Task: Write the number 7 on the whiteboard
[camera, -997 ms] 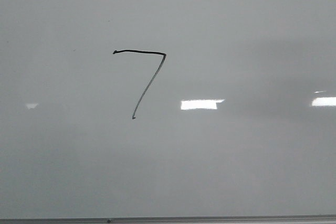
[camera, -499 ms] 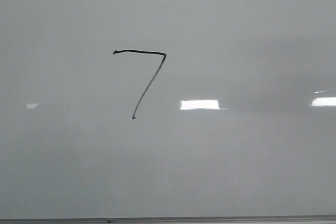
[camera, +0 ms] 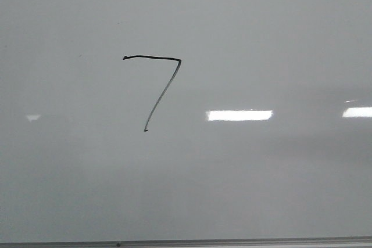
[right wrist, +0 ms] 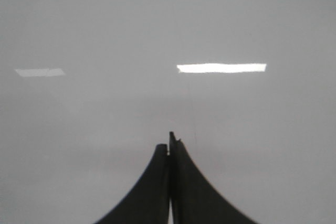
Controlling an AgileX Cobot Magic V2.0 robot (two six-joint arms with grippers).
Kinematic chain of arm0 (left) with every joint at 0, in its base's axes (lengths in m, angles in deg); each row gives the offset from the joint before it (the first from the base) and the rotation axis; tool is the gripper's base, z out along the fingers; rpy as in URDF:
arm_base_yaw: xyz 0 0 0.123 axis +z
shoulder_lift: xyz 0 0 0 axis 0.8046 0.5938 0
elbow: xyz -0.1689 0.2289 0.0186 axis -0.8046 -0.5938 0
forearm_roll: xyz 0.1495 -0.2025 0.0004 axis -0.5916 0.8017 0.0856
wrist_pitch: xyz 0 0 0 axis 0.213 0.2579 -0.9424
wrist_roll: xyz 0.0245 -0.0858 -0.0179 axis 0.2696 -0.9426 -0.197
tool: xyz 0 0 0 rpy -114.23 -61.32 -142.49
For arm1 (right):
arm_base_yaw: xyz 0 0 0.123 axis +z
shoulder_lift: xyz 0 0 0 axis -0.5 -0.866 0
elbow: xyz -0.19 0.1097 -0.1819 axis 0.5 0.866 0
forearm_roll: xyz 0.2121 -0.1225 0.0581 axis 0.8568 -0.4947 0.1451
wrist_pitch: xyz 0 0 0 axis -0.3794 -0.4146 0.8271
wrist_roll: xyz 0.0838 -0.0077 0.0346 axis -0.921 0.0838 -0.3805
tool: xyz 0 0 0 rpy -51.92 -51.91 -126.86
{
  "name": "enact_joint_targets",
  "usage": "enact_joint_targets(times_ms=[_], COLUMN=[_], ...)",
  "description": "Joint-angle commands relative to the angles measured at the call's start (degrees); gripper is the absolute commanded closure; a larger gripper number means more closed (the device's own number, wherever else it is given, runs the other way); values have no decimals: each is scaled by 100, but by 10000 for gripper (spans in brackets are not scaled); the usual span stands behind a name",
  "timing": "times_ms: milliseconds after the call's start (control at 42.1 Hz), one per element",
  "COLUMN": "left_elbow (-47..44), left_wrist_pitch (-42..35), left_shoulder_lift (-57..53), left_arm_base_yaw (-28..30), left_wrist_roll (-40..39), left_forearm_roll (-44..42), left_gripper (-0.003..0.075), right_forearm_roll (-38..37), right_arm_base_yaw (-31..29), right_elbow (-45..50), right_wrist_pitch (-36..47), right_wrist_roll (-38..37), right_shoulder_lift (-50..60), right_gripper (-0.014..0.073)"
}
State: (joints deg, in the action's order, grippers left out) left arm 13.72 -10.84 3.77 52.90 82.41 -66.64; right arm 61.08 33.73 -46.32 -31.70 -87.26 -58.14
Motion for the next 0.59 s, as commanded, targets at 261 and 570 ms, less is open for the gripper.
enact_joint_targets(times_ms=[261,570], left_elbow=[-40,-40], left_wrist_pitch=[-422,-422], left_shoulder_lift=[-95,-84], left_arm_base_yaw=[-12,-12], left_wrist_roll=[-44,-44], left_forearm_roll=[5,5], left_gripper=[741,741], right_forearm_roll=[-238,-238], right_arm_base_yaw=[-603,-603], right_elbow=[350,350], right_wrist_pitch=[-300,-642], right_wrist_roll=[-378,-378], right_shoulder_lift=[844,1202], right_gripper=[662,662])
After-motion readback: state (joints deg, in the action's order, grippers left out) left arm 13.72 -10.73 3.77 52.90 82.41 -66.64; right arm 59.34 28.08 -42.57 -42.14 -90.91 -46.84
